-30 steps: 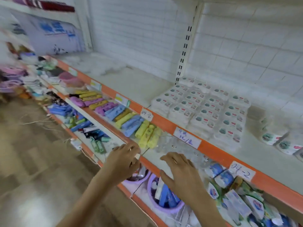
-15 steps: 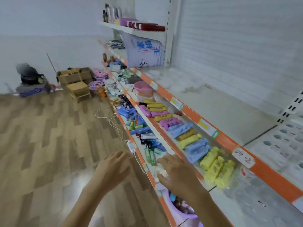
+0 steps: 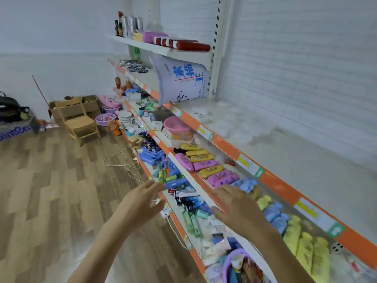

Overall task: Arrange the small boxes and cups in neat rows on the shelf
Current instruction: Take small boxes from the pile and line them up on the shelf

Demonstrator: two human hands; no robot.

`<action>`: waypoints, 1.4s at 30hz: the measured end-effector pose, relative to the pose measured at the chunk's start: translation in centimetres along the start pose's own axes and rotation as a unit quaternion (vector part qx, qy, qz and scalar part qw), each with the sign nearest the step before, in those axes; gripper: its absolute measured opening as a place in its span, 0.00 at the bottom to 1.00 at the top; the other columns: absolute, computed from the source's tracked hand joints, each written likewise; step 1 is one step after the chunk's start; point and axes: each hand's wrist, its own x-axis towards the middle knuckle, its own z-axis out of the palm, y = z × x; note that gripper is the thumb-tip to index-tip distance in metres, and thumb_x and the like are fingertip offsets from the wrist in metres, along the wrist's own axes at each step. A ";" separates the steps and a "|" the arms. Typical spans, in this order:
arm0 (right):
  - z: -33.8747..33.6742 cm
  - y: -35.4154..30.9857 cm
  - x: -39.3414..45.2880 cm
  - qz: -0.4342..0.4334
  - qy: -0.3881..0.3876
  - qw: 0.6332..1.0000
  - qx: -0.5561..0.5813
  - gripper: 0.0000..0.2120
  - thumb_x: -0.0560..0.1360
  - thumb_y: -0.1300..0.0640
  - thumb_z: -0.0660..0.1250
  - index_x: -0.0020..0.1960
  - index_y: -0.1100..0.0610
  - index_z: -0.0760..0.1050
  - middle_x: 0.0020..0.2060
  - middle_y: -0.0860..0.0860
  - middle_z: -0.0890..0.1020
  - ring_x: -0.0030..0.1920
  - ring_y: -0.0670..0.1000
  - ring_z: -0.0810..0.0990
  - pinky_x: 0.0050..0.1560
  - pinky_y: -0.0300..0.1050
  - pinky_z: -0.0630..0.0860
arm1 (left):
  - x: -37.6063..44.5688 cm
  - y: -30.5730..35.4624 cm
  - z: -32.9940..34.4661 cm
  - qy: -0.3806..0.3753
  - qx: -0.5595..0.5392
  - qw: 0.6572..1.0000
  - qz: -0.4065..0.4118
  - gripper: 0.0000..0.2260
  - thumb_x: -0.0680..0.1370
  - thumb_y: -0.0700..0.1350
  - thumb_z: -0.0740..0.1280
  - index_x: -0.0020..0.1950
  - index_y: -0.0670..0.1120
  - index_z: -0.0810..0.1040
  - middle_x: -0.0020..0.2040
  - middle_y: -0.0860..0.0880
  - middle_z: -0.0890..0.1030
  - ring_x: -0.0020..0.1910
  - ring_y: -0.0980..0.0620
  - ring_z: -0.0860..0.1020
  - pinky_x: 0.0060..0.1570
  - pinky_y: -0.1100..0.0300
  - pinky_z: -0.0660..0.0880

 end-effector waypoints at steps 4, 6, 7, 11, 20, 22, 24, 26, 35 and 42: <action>-2.2 4.1 4.2 0.052 0.022 0.998 -0.020 0.21 0.75 0.44 0.57 0.65 0.50 0.69 0.62 0.46 0.72 0.63 0.49 0.70 0.60 0.44 0.67 | 7.1 -0.8 -0.1 -0.002 -0.006 0.999 0.037 0.16 0.77 0.51 0.62 0.65 0.54 0.70 0.61 0.58 0.72 0.49 0.60 0.75 0.45 0.68 0.70; -3.3 6.7 6.7 0.069 0.049 0.996 -0.042 0.21 0.74 0.45 0.58 0.65 0.50 0.70 0.62 0.47 0.73 0.62 0.50 0.71 0.59 0.45 0.67 | 11.1 -0.9 0.1 -0.004 -0.008 0.998 0.067 0.16 0.77 0.52 0.62 0.65 0.54 0.69 0.61 0.58 0.71 0.45 0.62 0.72 0.42 0.70 0.66; -3.9 8.1 8.1 0.079 0.065 0.994 -0.050 0.19 0.75 0.46 0.61 0.64 0.50 0.71 0.60 0.47 0.74 0.61 0.50 0.72 0.58 0.44 0.67 | 13.3 -1.0 0.3 -0.003 -0.010 0.997 0.081 0.16 0.77 0.52 0.62 0.65 0.54 0.69 0.60 0.59 0.71 0.44 0.63 0.71 0.40 0.71 0.65; -6.4 13.6 13.2 0.126 0.120 0.982 -0.073 0.17 0.75 0.48 0.64 0.62 0.49 0.72 0.59 0.46 0.75 0.60 0.50 0.72 0.55 0.44 0.68 | 21.8 -1.0 0.8 0.009 -0.025 0.991 0.132 0.16 0.77 0.52 0.63 0.64 0.54 0.70 0.60 0.58 0.71 0.51 0.61 0.72 0.44 0.70 0.68; -8.1 22.5 21.6 0.204 0.144 0.966 -0.072 0.17 0.76 0.46 0.61 0.64 0.47 0.70 0.61 0.43 0.73 0.59 0.47 0.71 0.56 0.42 0.68 | 39.5 -0.6 2.5 0.002 -0.032 0.974 0.226 0.16 0.75 0.54 0.61 0.61 0.52 0.73 0.53 0.56 0.73 0.51 0.59 0.73 0.47 0.66 0.68; -7.1 23.7 22.5 0.219 0.124 0.966 -0.066 0.17 0.76 0.46 0.60 0.64 0.47 0.69 0.62 0.42 0.72 0.60 0.46 0.71 0.57 0.41 0.67 | 42.2 -0.4 3.9 -0.014 -0.034 0.969 0.243 0.16 0.75 0.56 0.60 0.60 0.52 0.73 0.53 0.56 0.73 0.50 0.60 0.72 0.46 0.66 0.68; -6.4 24.8 23.6 0.233 0.105 0.965 -0.057 0.17 0.77 0.45 0.60 0.65 0.46 0.68 0.62 0.41 0.71 0.60 0.45 0.70 0.58 0.40 0.67 | 45.0 0.0 5.2 -0.035 -0.032 0.962 0.270 0.22 0.72 0.60 0.55 0.60 0.52 0.73 0.53 0.55 0.74 0.52 0.58 0.74 0.48 0.64 0.70; -5.9 26.0 25.1 0.245 0.102 0.963 -0.043 0.16 0.77 0.47 0.60 0.64 0.46 0.69 0.62 0.42 0.72 0.61 0.45 0.70 0.58 0.40 0.67 | 47.8 0.2 6.5 -0.059 -0.027 0.952 0.299 0.19 0.74 0.57 0.58 0.61 0.51 0.72 0.54 0.54 0.74 0.54 0.56 0.73 0.51 0.62 0.71; -3.8 28.9 32.5 0.347 0.036 0.937 -0.033 0.17 0.77 0.48 0.60 0.65 0.48 0.69 0.64 0.47 0.72 0.64 0.48 0.68 0.63 0.44 0.65 | 58.9 1.9 12.1 -0.308 0.016 0.854 0.420 0.31 0.72 0.47 0.69 0.72 0.55 0.60 0.73 0.53 0.57 0.71 0.54 0.56 0.69 0.58 0.57; -2.1 28.7 34.7 0.442 0.017 0.897 -0.004 0.24 0.73 0.46 0.66 0.67 0.49 0.68 0.66 0.48 0.69 0.65 0.50 0.68 0.64 0.47 0.66 | 61.9 1.7 15.5 -0.333 -0.120 0.799 0.486 0.29 0.67 0.54 0.73 0.64 0.59 0.65 0.61 0.62 0.63 0.61 0.57 0.68 0.59 0.57 0.70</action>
